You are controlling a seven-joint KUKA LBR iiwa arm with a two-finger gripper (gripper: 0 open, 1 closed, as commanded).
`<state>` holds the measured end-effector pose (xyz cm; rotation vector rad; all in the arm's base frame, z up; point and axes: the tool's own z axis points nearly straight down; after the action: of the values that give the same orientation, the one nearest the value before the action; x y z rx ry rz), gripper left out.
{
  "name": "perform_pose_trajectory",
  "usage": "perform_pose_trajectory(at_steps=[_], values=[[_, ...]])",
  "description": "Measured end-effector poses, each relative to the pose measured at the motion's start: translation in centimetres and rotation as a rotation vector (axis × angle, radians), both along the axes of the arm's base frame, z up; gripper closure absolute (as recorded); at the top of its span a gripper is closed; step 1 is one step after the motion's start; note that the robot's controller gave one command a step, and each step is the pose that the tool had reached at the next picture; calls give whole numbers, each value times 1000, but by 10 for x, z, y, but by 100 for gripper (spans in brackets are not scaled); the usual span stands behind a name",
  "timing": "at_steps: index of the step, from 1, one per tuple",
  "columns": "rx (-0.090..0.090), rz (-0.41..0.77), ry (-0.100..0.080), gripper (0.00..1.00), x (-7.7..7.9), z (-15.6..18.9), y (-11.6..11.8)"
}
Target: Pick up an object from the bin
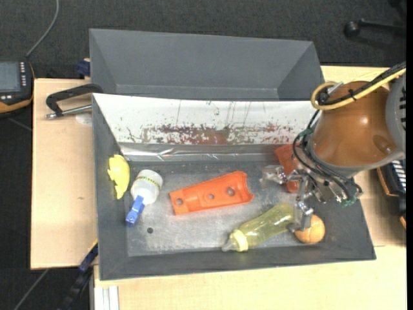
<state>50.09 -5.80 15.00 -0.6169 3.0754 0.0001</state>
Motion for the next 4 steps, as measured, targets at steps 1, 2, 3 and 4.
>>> perform_pose_trajectory(at_steps=[1, 2, 3, 4], values=[[2, -213, 1, 0, -5, 5, 8], [0, 85, -4, 0, -7, -63, 31], [3, -86, -5, 100, -7, -79, 33], [3, -86, -4, 100, -8, -79, 34]])
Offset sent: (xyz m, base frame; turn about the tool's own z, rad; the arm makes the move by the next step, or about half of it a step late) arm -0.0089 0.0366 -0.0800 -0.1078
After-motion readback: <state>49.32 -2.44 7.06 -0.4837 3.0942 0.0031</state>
